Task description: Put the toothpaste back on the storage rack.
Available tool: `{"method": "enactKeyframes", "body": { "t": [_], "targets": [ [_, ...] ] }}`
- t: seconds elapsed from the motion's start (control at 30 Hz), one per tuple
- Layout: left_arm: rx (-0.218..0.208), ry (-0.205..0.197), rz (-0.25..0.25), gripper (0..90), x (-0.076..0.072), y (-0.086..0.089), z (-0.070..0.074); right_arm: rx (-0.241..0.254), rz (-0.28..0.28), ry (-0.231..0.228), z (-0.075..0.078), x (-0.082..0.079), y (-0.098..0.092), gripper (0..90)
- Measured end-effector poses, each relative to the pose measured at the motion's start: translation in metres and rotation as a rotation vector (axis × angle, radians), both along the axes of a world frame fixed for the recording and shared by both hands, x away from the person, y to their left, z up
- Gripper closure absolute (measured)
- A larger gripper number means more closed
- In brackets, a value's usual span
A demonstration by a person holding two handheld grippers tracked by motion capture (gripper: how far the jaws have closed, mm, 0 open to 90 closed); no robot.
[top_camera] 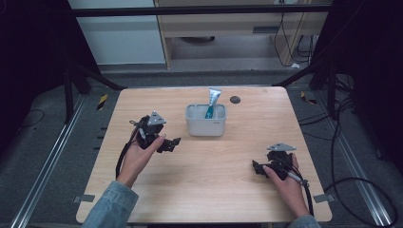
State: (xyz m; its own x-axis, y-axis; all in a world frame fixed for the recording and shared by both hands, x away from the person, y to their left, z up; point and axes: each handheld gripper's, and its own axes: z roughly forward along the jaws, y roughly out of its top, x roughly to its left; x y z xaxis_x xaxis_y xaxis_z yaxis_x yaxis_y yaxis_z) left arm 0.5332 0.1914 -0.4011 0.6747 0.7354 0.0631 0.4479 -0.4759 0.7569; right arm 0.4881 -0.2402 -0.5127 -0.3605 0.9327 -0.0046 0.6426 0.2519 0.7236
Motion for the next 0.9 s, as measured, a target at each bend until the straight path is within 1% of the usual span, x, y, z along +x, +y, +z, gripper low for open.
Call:
{"method": "enactKeyframes", "body": {
  "t": [0.13, 0.23, 0.33, 0.37, 0.43, 0.53, 0.7, 0.73, 0.8, 0.83, 0.9],
  "targets": [
    [0.009, 0.023, 0.023, 6.0, 0.001, 0.016, -0.014, -0.003, 0.001, 0.0, 0.0, 0.0, 0.0, 0.4],
    [0.0, 0.046, 0.044, 6.0, 0.0, 0.028, -0.026, -0.001, 0.0, 0.0, 0.0, 0.0, 0.0, 0.4],
    [0.002, 0.062, 0.055, 5.6, -0.001, 0.037, -0.035, 0.0, 0.0, 0.0, 0.0, 0.0, 0.0, 0.4],
    [0.013, 0.068, 0.057, 5.6, -0.001, 0.04, -0.037, 0.0, 0.0, 0.0, 0.0, 0.0, 0.0, 0.4],
    [0.018, 0.072, 0.065, 5.6, -0.002, 0.045, -0.042, 0.001, 0.0, 0.0, 0.0, 0.0, 0.0, 0.4],
    [0.0, 0.075, 0.086, 5.6, -0.003, 0.054, -0.048, 0.0, 0.0, 0.0, 0.0, 0.0, 0.0, 0.4],
    [-0.009, 0.087, 0.123, 5.7, -0.005, 0.07, -0.06, -0.001, 0.0, -0.001, 0.0, 0.0, 0.0, 0.4],
    [-0.003, 0.088, 0.131, 5.7, -0.005, 0.072, -0.062, -0.001, 0.0, -0.001, 0.0, 0.0, 0.0, 0.4],
    [0.037, 0.082, 0.14, 5.9, -0.007, 0.073, -0.065, -0.002, 0.001, -0.001, 0.0, 0.0, 0.0, 0.4],
    [0.049, 0.079, 0.138, 5.8, -0.008, 0.072, -0.066, -0.003, 0.001, -0.001, 0.0, 0.0, 0.0, 0.4],
    [0.044, 0.087, 0.132, 5.6, -0.008, 0.072, -0.068, -0.003, 0.001, -0.001, 0.0, 0.0, 0.0, 0.5]
  ]
}}
